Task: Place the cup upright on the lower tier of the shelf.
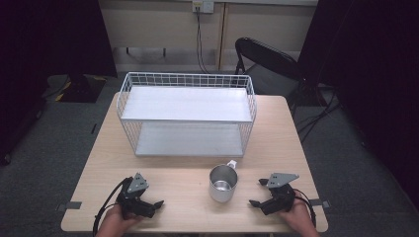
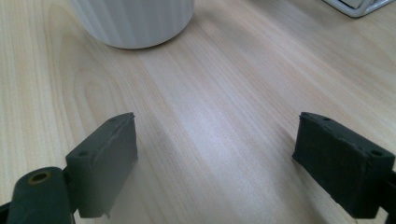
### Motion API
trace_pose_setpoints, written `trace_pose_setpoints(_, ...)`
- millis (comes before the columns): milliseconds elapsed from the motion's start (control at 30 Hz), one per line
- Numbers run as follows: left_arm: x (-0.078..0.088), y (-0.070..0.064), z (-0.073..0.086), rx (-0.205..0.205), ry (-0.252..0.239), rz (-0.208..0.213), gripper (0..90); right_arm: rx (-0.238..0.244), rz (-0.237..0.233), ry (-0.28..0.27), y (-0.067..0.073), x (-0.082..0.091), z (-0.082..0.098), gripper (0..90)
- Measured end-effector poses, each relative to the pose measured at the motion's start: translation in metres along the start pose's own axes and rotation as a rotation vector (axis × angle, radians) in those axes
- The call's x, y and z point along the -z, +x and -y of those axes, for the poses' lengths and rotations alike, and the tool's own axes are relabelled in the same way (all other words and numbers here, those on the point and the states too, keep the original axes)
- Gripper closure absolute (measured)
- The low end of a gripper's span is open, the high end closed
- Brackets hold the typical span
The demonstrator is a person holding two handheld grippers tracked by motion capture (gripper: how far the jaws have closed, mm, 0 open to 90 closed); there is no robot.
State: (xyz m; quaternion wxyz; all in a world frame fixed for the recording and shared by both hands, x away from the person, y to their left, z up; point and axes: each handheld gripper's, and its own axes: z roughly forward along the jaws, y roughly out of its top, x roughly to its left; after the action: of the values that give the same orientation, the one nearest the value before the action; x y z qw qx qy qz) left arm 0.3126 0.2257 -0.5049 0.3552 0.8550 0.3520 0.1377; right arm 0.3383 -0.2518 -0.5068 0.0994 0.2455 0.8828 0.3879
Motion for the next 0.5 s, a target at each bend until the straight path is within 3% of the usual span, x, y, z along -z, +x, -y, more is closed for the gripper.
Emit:
trace_pose_setpoints(400,0.0,0.0,0.0,0.001,0.0,0.0,0.0,-0.004,0.0,0.0,0.0,0.0007,0.0004,12.6)
trace_pose_setpoints(500,0.0,0.0,0.0,0.001,0.0,0.0,0.0,-0.039,-0.018,0.026,-0.0026,0.0043,-0.0025,16.8)
